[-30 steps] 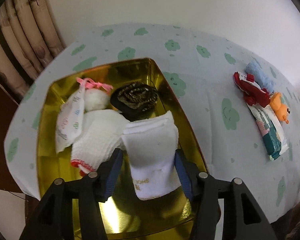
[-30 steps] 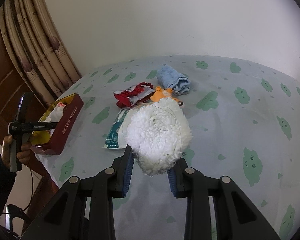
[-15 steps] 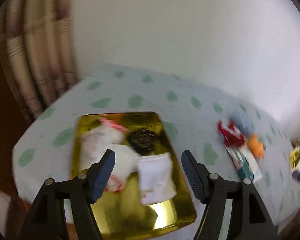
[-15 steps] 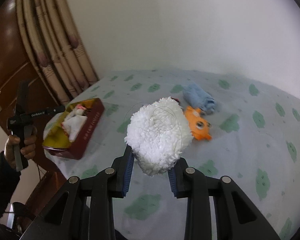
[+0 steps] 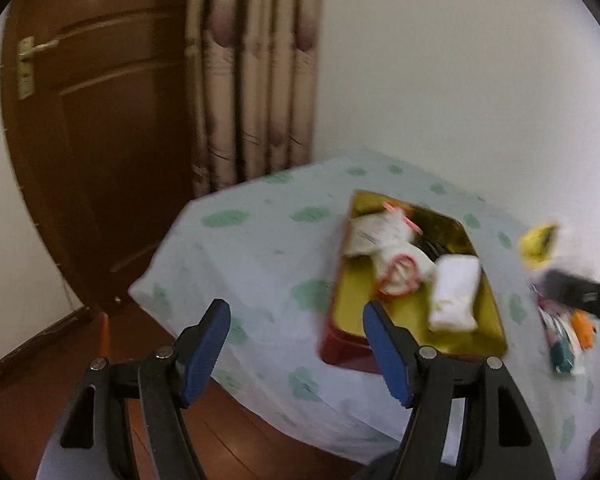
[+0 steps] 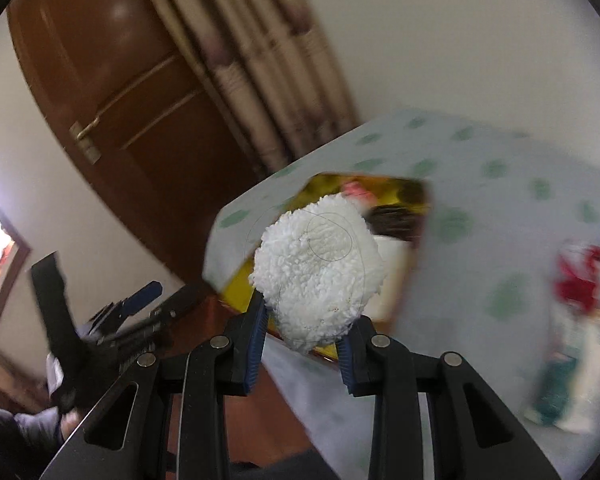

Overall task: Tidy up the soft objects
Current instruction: 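Release the white sock into the tin with the left tool while the right tool drops the puff there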

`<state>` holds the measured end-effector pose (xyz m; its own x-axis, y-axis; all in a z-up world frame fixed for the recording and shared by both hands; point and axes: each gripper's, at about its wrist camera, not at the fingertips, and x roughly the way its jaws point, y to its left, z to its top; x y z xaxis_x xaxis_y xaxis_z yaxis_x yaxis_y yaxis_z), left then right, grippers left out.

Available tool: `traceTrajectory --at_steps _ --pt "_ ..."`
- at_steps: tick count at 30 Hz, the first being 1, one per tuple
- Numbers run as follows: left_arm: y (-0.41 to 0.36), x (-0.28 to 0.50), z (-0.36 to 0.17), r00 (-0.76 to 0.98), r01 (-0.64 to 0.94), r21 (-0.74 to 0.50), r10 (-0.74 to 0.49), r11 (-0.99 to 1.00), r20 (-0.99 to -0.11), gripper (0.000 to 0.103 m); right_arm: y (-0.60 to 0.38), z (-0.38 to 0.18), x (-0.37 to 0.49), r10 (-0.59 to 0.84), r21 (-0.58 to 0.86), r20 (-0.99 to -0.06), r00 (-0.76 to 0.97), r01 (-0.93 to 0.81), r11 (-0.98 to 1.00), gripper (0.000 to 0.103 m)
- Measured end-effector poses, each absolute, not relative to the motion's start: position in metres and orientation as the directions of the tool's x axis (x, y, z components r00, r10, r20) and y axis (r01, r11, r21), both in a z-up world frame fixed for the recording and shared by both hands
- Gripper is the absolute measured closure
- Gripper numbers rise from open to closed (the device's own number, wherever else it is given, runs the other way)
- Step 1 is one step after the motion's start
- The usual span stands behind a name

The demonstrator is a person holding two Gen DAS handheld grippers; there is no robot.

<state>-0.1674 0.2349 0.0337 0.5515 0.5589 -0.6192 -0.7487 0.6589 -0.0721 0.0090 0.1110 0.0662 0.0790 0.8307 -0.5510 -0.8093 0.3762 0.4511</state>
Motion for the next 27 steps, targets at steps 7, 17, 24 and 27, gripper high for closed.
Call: traceTrajectory --at_steps 7,17,24,27 --pt "0.241 -0.19 0.047 0.57 -0.777 -0.11 0.618 0.62 -0.542 0.032 0.202 0.031 0.012 0.763 0.429 -0.646 -0.021 -0.836 0.341 0.074" --pt "0.243 -0.177 0.038 0.558 -0.751 -0.065 0.578 0.657 -0.596 0.032 0.24 -0.005 0.013 0.679 0.4 -0.733 -0.043 -0.835 0.379 0.073" --pt "0.242 -0.174 0.035 0.526 -0.76 -0.024 0.593 0.649 -0.61 0.032 0.25 -0.001 0.005 0.661 0.341 -0.751 -0.005 -0.86 0.38 0.053" --pt "0.242 -0.172 0.033 0.52 -0.754 -0.016 0.582 0.656 -0.625 0.032 0.242 0.011 0.004 0.674 0.297 -0.737 0.054 -0.87 0.394 0.036"
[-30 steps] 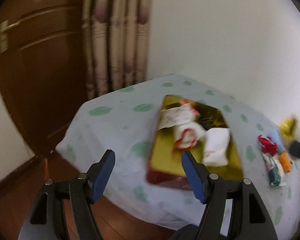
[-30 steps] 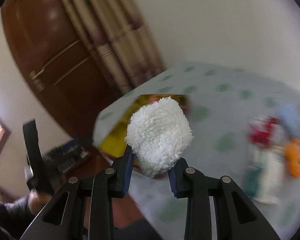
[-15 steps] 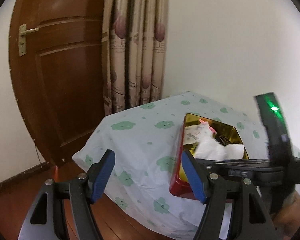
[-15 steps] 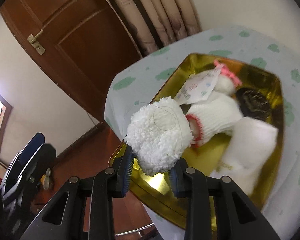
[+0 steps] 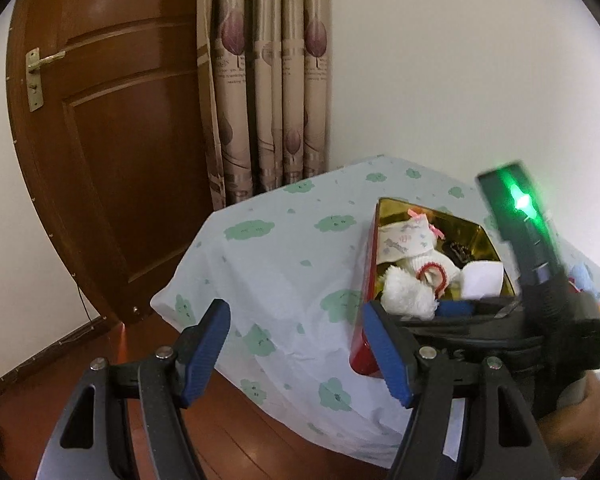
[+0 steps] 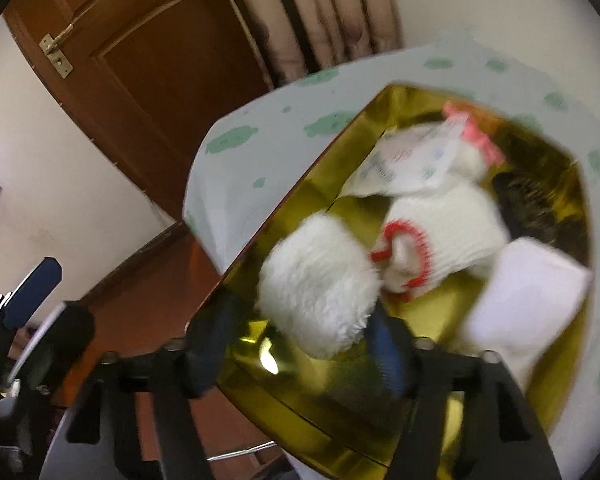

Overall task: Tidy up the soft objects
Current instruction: 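Release the white sock into the tin with the left tool while the right tool drops the puff there, then move the left tool to the printed wipes pack and close on it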

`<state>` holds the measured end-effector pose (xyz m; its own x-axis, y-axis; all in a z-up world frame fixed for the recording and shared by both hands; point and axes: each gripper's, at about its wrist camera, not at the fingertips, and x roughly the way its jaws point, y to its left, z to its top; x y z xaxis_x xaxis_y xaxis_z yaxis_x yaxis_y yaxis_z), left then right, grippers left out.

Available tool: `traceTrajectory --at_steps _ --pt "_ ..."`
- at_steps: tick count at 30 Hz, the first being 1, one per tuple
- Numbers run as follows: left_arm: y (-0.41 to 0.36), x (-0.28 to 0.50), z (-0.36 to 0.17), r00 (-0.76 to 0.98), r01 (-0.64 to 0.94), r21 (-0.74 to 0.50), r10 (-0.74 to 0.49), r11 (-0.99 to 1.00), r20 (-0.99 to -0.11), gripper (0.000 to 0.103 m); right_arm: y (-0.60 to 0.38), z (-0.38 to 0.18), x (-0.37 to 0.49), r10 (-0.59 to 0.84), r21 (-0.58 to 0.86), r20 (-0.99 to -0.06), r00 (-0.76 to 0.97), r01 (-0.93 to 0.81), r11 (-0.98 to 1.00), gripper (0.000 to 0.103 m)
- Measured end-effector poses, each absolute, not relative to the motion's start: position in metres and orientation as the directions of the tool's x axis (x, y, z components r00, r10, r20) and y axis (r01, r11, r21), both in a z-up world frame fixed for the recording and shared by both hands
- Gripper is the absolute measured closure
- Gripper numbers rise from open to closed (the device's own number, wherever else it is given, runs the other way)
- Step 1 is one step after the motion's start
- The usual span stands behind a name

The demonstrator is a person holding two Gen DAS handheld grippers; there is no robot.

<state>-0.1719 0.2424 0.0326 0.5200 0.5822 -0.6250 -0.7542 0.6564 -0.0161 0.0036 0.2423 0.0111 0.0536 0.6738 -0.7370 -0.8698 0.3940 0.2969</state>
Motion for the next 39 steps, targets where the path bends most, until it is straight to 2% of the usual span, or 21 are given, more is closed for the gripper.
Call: traceTrajectory --at_steps 6,10,15,20,27,31,39 --pt "0.242 -0.169 0.029 0.505 -0.752 -0.003 0.572 0.66 -0.646 0.032 0.21 0.04 0.006 0.732 0.329 -0.676 0.082 -0.855 0.4 0.036" --pt "0.238 -0.164 0.026 0.494 -0.74 0.024 0.568 0.672 -0.659 0.032 0.169 0.055 0.005 0.795 0.373 -0.594 0.126 -0.832 0.411 0.036" --pt "0.231 -0.157 0.021 0.48 -0.723 0.06 0.562 0.688 -0.674 0.032 0.101 0.052 0.002 0.78 0.356 -0.567 0.265 -0.776 0.521 0.028" --pt "0.224 -0.152 0.019 0.473 -0.703 0.092 0.56 0.705 -0.68 0.032 0.001 0.026 0.014 0.67 0.324 -0.601 0.437 -0.633 0.703 0.027" --pt "0.207 -0.143 0.017 0.464 -0.674 0.157 0.579 0.722 -0.67 0.032 -0.136 -0.017 0.038 0.399 0.218 -0.692 0.602 -0.353 0.91 0.025" --pt "0.198 -0.139 0.016 0.459 -0.656 0.197 0.593 0.728 -0.661 0.032 -0.194 -0.039 0.053 0.267 0.153 -0.732 0.627 -0.231 0.961 0.025" --pt "0.174 -0.126 0.015 0.458 -0.601 0.278 0.608 0.749 -0.648 0.032 -0.24 -0.063 0.073 0.187 0.14 -0.757 0.626 -0.124 0.982 0.019"
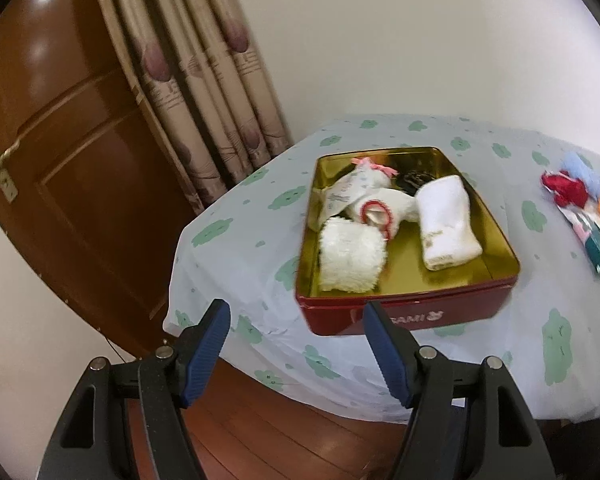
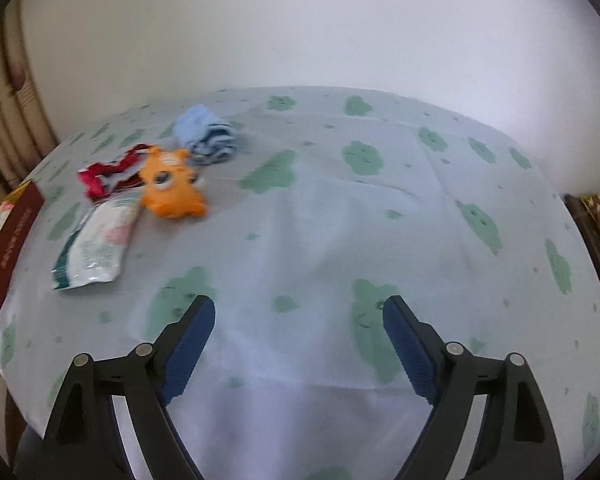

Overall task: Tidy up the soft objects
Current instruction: 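Move the left tool to the printed wipes pack and close on it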

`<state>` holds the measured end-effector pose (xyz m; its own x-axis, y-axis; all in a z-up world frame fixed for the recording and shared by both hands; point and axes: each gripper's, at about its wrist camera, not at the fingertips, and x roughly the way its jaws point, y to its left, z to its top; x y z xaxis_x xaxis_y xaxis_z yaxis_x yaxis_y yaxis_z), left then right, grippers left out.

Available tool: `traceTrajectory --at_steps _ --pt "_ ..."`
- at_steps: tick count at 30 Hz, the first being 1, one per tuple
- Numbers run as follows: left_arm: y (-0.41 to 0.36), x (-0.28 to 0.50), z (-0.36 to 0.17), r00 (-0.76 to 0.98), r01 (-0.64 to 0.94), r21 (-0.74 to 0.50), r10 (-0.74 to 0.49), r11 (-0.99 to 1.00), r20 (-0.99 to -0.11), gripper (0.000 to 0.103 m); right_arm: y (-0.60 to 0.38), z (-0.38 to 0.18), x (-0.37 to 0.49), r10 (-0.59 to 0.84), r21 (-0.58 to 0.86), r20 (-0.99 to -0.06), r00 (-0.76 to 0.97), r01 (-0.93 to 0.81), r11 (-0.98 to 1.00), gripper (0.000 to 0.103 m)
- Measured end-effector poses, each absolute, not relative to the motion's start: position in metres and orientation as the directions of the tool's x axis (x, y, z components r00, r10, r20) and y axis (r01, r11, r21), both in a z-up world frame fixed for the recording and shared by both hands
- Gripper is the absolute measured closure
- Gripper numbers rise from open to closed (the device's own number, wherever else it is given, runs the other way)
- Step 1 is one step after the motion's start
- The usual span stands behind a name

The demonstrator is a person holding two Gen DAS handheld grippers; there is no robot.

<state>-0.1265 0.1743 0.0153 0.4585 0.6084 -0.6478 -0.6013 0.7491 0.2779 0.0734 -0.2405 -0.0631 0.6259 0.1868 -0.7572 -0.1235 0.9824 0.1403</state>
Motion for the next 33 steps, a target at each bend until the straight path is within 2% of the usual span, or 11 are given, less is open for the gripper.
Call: traceTrajectory --at_steps 6,11,23,28,33 --pt "0.158 -0.11 0.013 0.463 -0.554 0.285 0.574 0.782 -0.675 0.032 -0.245 -0.073 0.077 0.204 0.167 -0.759 0.618 -0.117 0.979 0.019" --pt "0.143 -0.094 0.012 0.475 -0.519 0.283 0.547 0.807 -0.689 0.032 -0.246 -0.072 0.076 0.237 0.197 -0.746 0.622 -0.134 0.971 0.009" --pt "0.097 -0.05 0.014 0.506 -0.41 0.29 0.48 0.865 -0.716 0.032 -0.263 -0.076 0.078 0.313 0.314 -0.723 0.616 -0.11 0.943 0.006" --pt "0.08 -0.029 0.013 0.512 -0.365 0.264 0.429 0.893 -0.744 0.032 -0.264 -0.076 0.079 0.336 0.337 -0.716 0.613 -0.117 0.934 0.006" --pt "0.067 0.002 0.01 0.502 -0.294 0.135 0.273 0.946 -0.82 0.032 -0.265 -0.076 0.078 0.356 0.353 -0.702 0.617 -0.132 0.926 0.006"
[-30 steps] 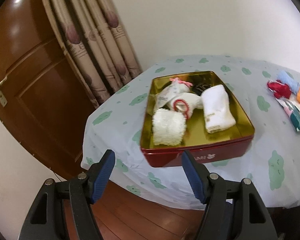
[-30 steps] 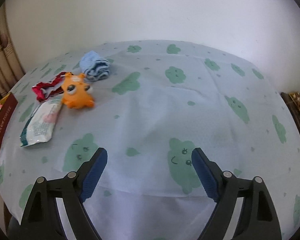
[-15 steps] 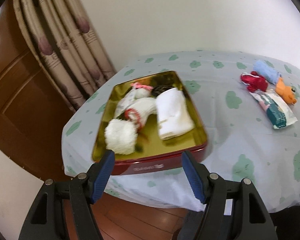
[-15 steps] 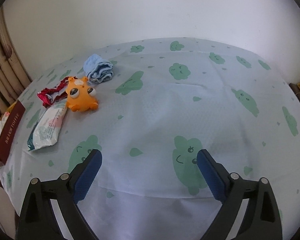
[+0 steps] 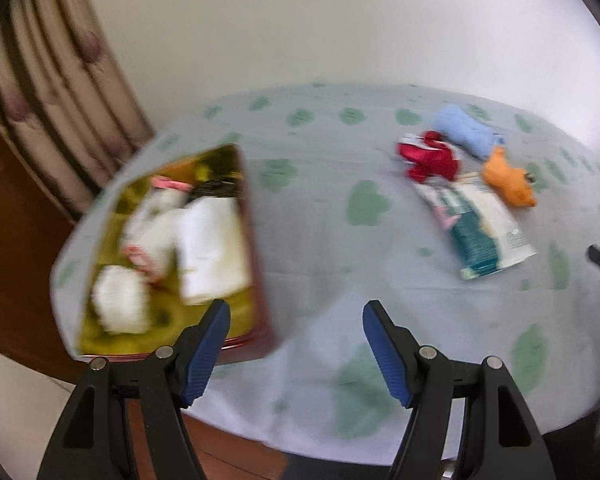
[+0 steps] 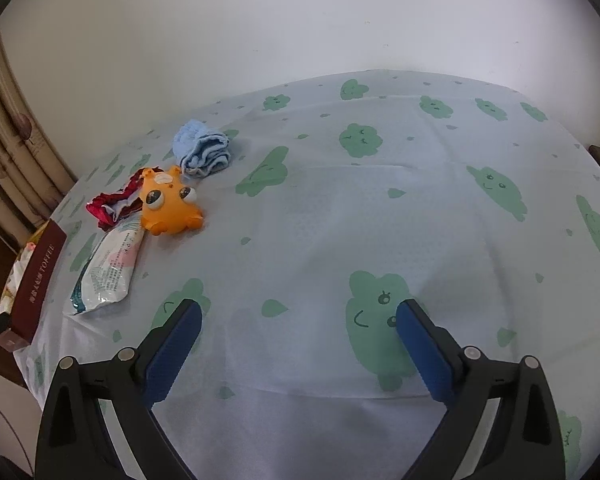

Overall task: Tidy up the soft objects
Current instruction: 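Move the left tool to the printed wipes pack and close on it, then lift the wipes pack with the left tool while the right tool grasps the orange toy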

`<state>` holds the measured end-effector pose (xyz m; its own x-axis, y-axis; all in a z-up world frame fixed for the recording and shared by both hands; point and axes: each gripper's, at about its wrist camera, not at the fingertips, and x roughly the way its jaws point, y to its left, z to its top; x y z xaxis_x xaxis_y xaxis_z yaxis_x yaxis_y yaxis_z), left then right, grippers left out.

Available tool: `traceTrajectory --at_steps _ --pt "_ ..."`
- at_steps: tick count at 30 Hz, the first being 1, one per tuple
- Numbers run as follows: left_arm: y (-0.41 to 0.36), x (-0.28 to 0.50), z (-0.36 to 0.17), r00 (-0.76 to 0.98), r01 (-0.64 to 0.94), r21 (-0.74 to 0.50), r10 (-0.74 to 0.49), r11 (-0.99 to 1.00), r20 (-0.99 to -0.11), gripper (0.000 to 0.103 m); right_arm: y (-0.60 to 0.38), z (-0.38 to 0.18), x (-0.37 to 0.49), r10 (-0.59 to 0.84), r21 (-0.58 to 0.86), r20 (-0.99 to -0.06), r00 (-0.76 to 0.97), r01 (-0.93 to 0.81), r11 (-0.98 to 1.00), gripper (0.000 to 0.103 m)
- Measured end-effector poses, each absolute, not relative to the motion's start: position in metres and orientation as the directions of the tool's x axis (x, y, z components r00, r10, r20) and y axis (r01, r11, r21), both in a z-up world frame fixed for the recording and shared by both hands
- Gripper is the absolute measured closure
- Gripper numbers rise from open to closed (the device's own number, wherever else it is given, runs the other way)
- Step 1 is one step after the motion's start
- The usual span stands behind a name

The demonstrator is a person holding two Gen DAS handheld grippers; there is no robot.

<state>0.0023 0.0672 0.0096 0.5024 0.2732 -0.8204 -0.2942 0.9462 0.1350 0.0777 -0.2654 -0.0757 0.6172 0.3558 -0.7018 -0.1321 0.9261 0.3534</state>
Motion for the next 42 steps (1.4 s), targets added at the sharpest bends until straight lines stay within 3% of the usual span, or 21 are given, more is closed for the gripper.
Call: traceTrajectory --at_steps 9,14,16,24,28,36,38,42 --pt "0.025 0.074 0.0 0.484 -0.125 0.003 0.064 0.992 -0.873 0.032 -0.271 -0.076 0.078 0.403 0.407 -0.677 0.616 -0.143 0.902 0.004" --pt "0.036 0.123 -0.027 0.387 -0.154 -0.275 -0.198 0.949 -0.9 0.032 -0.274 -0.077 0.079 0.431 0.434 -0.667 0.608 -0.152 0.888 0.004" --pt "0.039 0.136 -0.037 0.356 -0.185 -0.314 -0.234 0.931 -0.905 0.032 -0.275 -0.078 0.08 0.444 0.448 -0.663 0.603 -0.155 0.88 0.004" --pt "0.02 0.173 -0.046 0.3 -0.132 -0.297 -0.248 0.946 -0.921 0.032 -0.282 -0.081 0.083 0.484 0.503 -0.647 0.589 -0.148 0.852 0.004" --pt "0.022 0.186 -0.054 0.276 -0.175 -0.327 -0.272 0.929 -0.922 0.023 -0.282 -0.082 0.083 0.494 0.512 -0.643 0.585 -0.15 0.846 0.003" --pt "-0.014 0.191 -0.055 0.246 -0.105 -0.163 -0.133 0.981 -0.96 0.018 -0.283 -0.083 0.085 0.501 0.521 -0.643 0.58 -0.149 0.841 0.002" --pt "-0.01 0.187 -0.055 0.28 -0.109 -0.192 -0.155 0.975 -0.947 0.019 -0.283 -0.082 0.085 0.501 0.52 -0.643 0.58 -0.149 0.841 0.002" --pt "0.002 0.171 -0.048 0.327 -0.131 -0.237 -0.184 0.963 -0.927 0.036 -0.283 -0.082 0.085 0.501 0.521 -0.643 0.58 -0.149 0.841 0.002"
